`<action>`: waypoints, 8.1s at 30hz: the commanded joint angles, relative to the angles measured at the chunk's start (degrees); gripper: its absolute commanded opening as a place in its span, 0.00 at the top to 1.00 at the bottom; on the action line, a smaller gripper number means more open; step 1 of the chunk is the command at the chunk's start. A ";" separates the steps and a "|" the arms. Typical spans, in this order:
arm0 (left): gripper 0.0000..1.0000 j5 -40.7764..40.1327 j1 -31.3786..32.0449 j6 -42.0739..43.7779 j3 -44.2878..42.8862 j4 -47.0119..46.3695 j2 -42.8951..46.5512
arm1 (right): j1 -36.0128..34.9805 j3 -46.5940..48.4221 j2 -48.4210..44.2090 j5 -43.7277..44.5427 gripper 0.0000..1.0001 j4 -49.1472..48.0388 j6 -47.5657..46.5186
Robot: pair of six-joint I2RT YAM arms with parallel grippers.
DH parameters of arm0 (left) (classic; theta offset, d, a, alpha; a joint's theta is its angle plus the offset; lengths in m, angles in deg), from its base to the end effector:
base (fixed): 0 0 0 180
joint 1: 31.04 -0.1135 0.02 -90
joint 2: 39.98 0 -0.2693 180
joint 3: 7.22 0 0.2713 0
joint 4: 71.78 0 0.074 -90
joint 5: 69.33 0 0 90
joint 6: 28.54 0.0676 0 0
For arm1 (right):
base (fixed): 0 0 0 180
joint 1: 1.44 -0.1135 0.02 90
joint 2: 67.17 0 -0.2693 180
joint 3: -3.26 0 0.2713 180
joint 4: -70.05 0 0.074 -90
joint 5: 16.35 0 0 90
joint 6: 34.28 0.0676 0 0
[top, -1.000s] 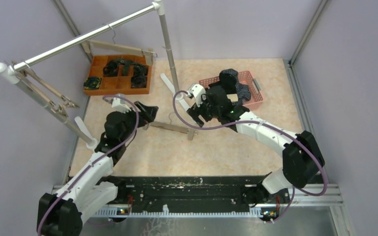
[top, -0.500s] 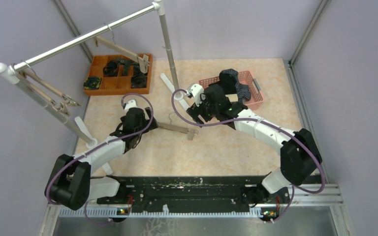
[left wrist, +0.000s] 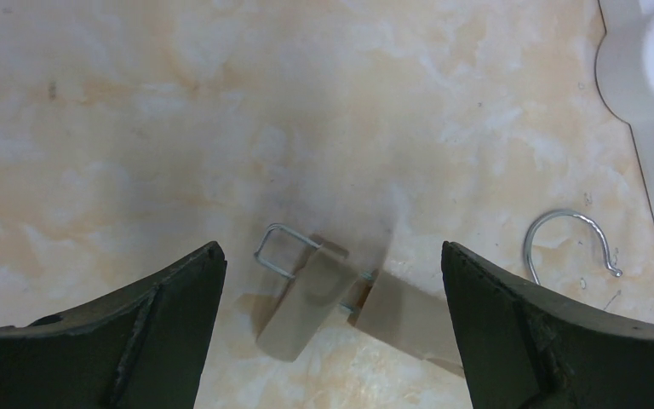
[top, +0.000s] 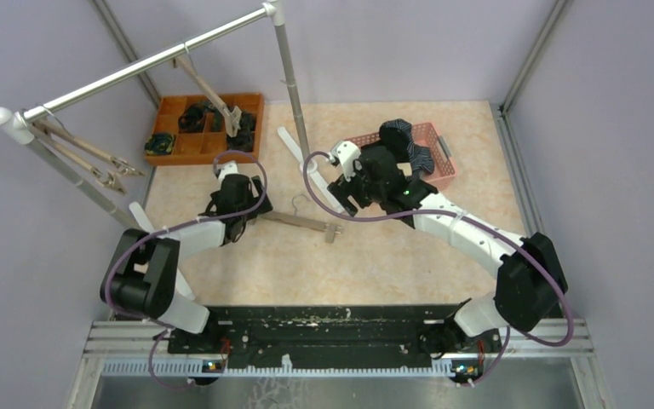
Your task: Remove the underwear clipped to the hanger
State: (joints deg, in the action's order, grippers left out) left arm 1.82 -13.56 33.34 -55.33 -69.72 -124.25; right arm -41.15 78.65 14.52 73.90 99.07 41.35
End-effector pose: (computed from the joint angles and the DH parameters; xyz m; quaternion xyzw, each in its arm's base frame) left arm 0.3123 -0.0755 0.1360 -0.1535 0.8770 -0.0311 0.4542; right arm 0.2820 0.2338 0.2683 -0.4029 0.7917 0.0988 0.4485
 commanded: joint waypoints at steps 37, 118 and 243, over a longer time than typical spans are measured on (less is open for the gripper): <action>0.00 56.57 14.79 25.86 -9.41 30.94 8.33 | -1.52 3.53 -11.65 10.18 0.19 0.33 14.15; 0.23 32.03 34.85 21.10 -21.85 34.01 -30.77 | -5.74 8.49 -24.56 37.97 0.05 -6.86 6.99; 0.46 -4.47 33.52 11.56 -24.45 33.69 13.77 | -7.67 -5.05 -19.61 10.80 0.44 34.81 37.21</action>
State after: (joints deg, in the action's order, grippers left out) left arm 1.80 20.93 45.60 -82.02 -37.00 -114.00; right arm -48.56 75.63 -8.74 92.76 135.38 73.89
